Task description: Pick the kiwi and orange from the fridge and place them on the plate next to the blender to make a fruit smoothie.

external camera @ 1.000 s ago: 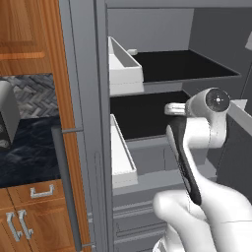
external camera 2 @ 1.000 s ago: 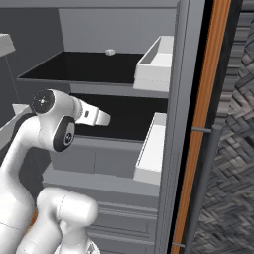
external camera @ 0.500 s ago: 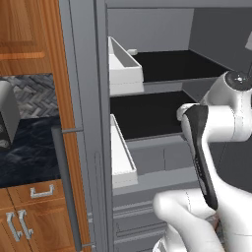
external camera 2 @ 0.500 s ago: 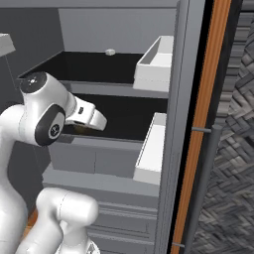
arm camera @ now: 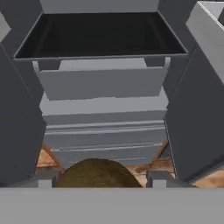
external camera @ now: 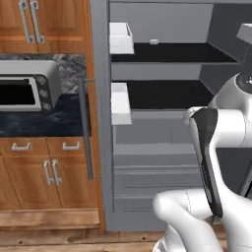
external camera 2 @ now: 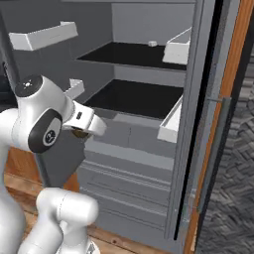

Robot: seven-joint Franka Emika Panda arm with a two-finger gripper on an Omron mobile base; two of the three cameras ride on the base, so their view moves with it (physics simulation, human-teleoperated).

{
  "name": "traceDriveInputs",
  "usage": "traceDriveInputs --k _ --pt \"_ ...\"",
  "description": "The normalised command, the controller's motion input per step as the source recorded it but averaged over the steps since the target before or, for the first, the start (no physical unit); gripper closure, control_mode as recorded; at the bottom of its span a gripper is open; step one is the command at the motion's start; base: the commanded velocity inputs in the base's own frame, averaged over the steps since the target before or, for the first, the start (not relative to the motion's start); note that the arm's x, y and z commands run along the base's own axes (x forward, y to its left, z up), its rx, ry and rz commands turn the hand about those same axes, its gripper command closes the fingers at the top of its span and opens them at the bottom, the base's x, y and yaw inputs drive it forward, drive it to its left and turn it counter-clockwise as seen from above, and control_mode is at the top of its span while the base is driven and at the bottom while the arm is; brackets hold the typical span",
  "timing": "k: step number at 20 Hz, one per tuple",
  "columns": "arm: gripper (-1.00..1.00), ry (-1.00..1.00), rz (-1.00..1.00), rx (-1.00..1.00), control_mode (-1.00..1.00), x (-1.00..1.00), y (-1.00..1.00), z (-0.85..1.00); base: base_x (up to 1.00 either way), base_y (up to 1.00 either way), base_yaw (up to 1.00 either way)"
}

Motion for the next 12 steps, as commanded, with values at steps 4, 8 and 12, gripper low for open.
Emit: traceDriveInputs --k 4,8,12 --pt "1.0 0.0 0.0 0.0 1.0 0.0 0.0 0.0 -0.68 0.0 0.94" --pt "1.0 0.0 0.0 0.0 1.0 0.0 0.0 0.0 -0.27 0.09 1.0" --pt "1.0 0.0 0.0 0.0 1.0 0.0 0.0 0.0 -0.13 0.4 1.0"
